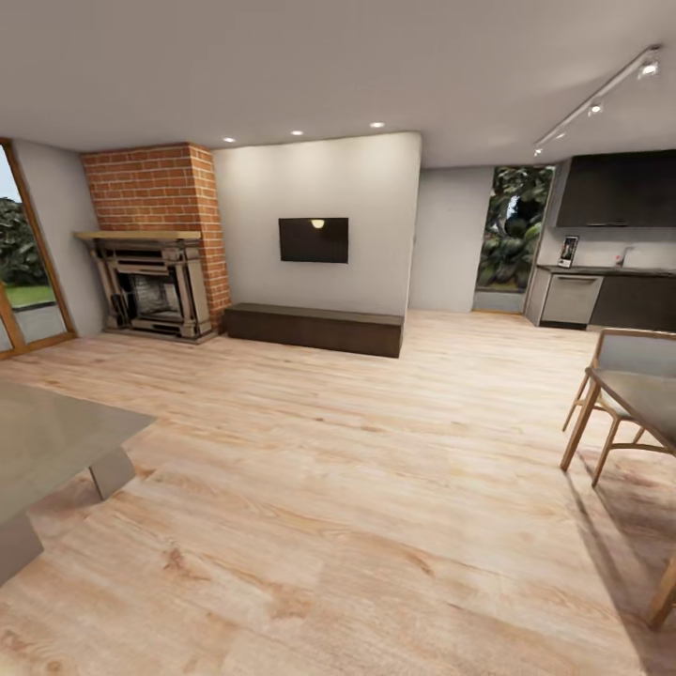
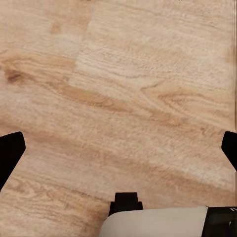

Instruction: Pick up the poster from the kitchen countertop and hang it on one of the wall nails in the kitchen.

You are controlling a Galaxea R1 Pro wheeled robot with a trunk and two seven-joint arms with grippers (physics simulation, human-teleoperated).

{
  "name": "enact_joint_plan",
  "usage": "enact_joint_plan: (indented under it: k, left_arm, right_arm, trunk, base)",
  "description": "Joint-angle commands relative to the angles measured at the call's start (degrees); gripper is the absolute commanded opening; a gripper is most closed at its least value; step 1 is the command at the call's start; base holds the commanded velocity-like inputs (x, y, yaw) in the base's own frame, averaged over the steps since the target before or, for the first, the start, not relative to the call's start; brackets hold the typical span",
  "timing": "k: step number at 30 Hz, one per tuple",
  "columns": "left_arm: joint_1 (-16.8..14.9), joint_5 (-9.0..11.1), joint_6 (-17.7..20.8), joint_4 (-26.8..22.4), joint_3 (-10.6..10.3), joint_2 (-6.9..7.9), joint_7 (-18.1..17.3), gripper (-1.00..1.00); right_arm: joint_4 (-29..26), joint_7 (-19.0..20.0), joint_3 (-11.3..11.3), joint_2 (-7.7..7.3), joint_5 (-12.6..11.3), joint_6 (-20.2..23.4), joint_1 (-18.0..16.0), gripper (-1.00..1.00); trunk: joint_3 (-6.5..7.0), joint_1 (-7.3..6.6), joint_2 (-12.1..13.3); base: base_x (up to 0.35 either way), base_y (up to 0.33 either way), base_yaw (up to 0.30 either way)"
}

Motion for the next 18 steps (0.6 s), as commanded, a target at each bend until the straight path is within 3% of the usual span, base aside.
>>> enact_joint_plan:
  k: [1,5,10,18]
  left_arm:
    - [0.0,0.0,-0.1,-0.1,0.0,0.01,0.0,1.00]
    - [0.0,0.0,-0.1,-0.1,-0.1,0.02,0.0,1.00]
    - [0.0,0.0,-0.1,-0.1,-0.1,0.01,-0.1,1.00]
    - [0.0,0.0,-0.1,-0.1,-0.1,0.01,0.0,1.00]
  right_arm:
    - [0.1,0.0,0.0,0.00,0.0,-0.2,0.0,1.00]
    - [0.1,0.0,0.0,0.00,0.0,-0.2,0.0,1.00]
    - [0.1,0.0,0.0,0.00,0.1,-0.2,0.0,1.00]
    - [1.4,0.0,0.2,-0.97,0.1,-0.3,0.0,1.00]
  trunk:
    - [-0.05,0.00,0.0]
    - [-0.05,0.00,0.0]
    - [-0.05,0.00,0.0]
    - [-0.05,0.00,0.0]
  base:
    - [0.000,0.000,-0.300]
    - [0.025,-0.001,-0.300]
    - [0.220,-0.071,-0.275]
    - [0.296,-0.144,-0.061]
